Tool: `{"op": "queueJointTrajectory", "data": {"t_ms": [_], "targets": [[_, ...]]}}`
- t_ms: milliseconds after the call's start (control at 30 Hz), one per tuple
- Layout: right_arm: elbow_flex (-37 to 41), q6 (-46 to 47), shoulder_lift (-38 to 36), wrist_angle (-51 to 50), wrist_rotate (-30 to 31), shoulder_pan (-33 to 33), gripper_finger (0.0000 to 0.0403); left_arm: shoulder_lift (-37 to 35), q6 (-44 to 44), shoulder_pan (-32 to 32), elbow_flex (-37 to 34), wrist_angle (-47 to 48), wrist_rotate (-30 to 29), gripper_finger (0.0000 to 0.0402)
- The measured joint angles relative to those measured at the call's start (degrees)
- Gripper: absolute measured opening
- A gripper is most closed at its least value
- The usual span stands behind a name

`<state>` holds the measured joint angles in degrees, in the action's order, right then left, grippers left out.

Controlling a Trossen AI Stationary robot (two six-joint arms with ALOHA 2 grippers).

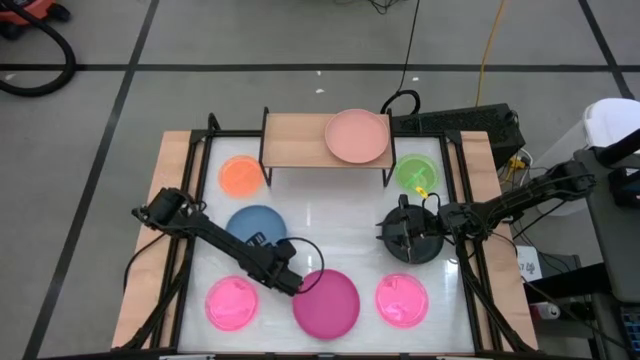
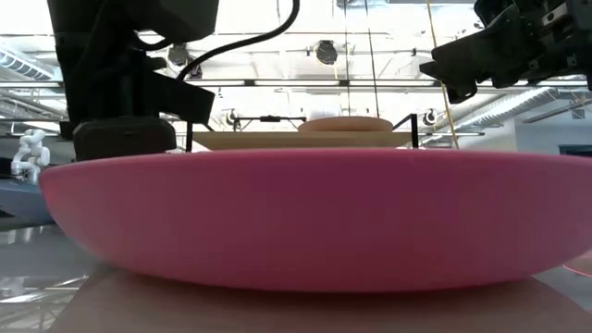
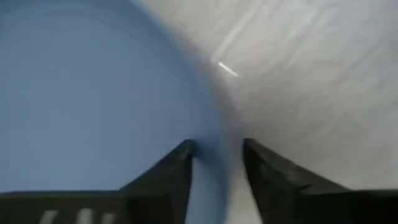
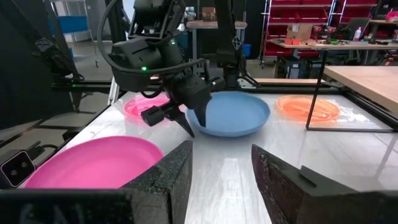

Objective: Place and stack plates onto a shelf
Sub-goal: Stack the large blue plate on top of the large light pink plate on the shelf

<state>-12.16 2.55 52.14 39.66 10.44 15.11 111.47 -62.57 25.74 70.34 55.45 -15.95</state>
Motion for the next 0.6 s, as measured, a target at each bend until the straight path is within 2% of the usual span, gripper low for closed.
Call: {"op": "queueJointTrajectory", "data": {"t_ms": [133, 200, 600], "targets": [[0.0, 0.0, 0.0, 0.0, 0.0, 0.0, 0.0146, 0.1, 2.7, 0.0, 0.5, 1.1, -0.4, 0.0041], [0.0, 0.0, 0.0, 0.0, 0.0, 0.0, 0.0146, 0.0, 2.9, 0.0, 0.6, 1.5, -1.0, 0.0015], [0.0, 0.0, 0.0, 0.0, 0.0, 0.0, 0.0146, 0.2, 3.4, -0.1, 0.6, 1.2, -1.0, 0.0043]]}}
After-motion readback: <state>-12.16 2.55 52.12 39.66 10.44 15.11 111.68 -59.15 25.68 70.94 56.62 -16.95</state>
